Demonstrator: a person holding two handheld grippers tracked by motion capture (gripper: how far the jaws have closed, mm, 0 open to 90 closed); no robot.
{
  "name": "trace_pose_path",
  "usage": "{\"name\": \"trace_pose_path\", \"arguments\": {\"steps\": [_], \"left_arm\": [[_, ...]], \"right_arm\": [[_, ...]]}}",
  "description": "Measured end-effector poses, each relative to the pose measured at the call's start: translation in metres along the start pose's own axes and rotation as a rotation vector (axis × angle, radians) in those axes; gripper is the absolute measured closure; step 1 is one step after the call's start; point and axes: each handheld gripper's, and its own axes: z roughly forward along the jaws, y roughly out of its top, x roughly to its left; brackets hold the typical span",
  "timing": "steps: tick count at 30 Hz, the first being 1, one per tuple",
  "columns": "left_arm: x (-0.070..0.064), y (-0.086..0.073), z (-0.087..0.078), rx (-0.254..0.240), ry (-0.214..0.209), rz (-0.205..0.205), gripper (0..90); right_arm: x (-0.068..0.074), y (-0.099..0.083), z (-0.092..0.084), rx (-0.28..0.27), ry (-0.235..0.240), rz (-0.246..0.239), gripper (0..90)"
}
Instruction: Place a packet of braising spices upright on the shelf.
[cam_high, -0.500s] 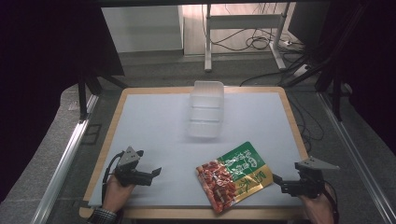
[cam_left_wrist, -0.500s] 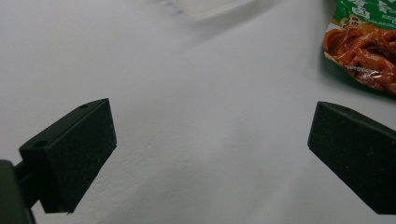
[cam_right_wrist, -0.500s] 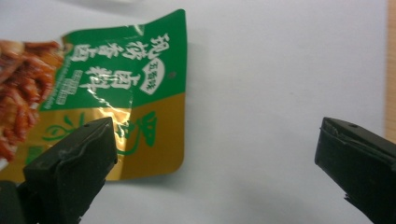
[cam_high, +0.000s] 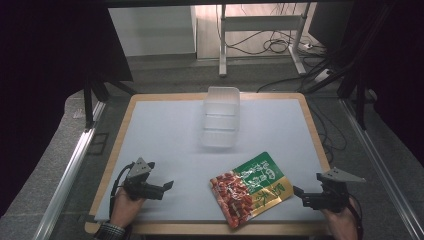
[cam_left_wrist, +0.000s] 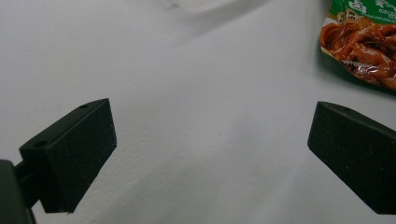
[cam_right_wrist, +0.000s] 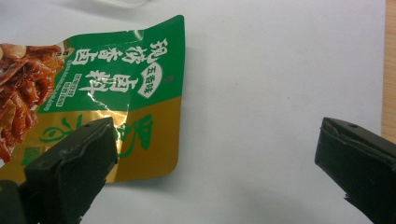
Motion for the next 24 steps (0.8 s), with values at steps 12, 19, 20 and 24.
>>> {"name": "trace_pose_path", "arguments": {"steps": [12, 19, 20, 24], "left_arm": [[-0.0017, 0.0000, 0.0012, 0.003, 0.000, 0.011, 1.1], [-0.0023, -0.0001, 0.0010, -0.005, 0.008, 0.026, 1.0], [-0.0024, -0.0001, 0.0010, -0.006, 0.009, 0.026, 1.0], [-0.0022, -0.0003, 0.0010, -0.007, 0.011, 0.027, 1.0]], "right_arm": [[-0.0008, 0.0006, 0.0005, -0.011, 0.001, -0.001, 0.0], [0.0005, 0.0035, 0.0014, -0.024, 0.004, -0.014, 0.0], [0.0006, 0.0040, 0.0019, -0.024, 0.006, -0.018, 0.0], [0.0022, 0.0071, 0.0037, -0.030, 0.013, -0.024, 0.0]]}}
